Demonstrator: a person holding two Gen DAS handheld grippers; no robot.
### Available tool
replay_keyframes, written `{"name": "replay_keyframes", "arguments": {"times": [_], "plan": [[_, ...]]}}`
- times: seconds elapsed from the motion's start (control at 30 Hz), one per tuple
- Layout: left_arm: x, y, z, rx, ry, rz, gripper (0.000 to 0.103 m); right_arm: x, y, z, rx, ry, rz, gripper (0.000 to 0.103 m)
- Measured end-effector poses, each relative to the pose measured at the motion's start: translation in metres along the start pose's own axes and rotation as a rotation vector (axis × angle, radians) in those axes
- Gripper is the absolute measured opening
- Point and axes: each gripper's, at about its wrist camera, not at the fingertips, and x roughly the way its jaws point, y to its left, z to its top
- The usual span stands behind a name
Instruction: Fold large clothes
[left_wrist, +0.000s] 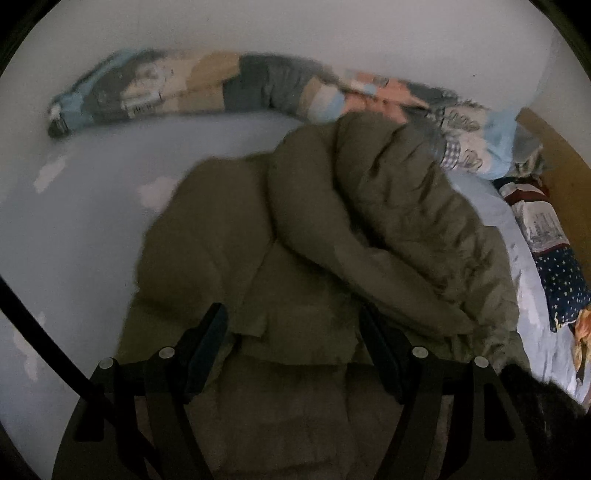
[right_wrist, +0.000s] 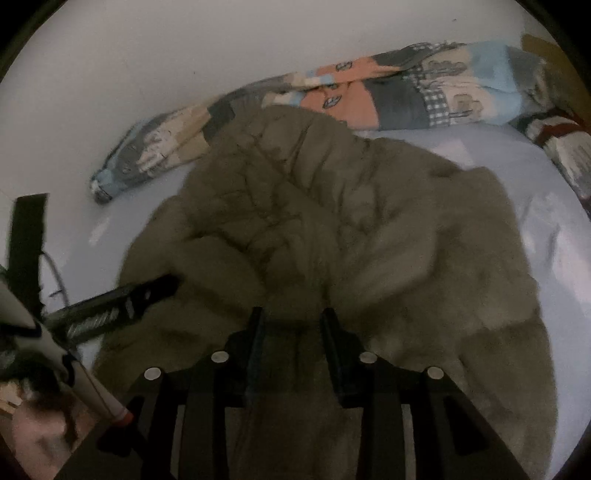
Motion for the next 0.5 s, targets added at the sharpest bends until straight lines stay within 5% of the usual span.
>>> {"name": "replay_keyframes", "arguments": {"times": [0.07, 0.33, 0.5], "plan": [[-0.02, -0.002, -0.007, 0.014, -0.043, 0.011, 0.073, -0.03, -0.002, -0.021, 0.018, -0.014, 0.027, 0.042], [-0.11, -0.011, -0.079, 0.102, -0.142, 0.01, 0.073, -0.102, -0.006, -0.114, 0.068, 0.01, 0.05, 0.044], [-0.134, -0.001, -0.15, 0.089, -0.078, 0.034, 0.073, -0.127, -0.015, -0.152, 0.098, 0.009, 0.036, 0.045]]}}
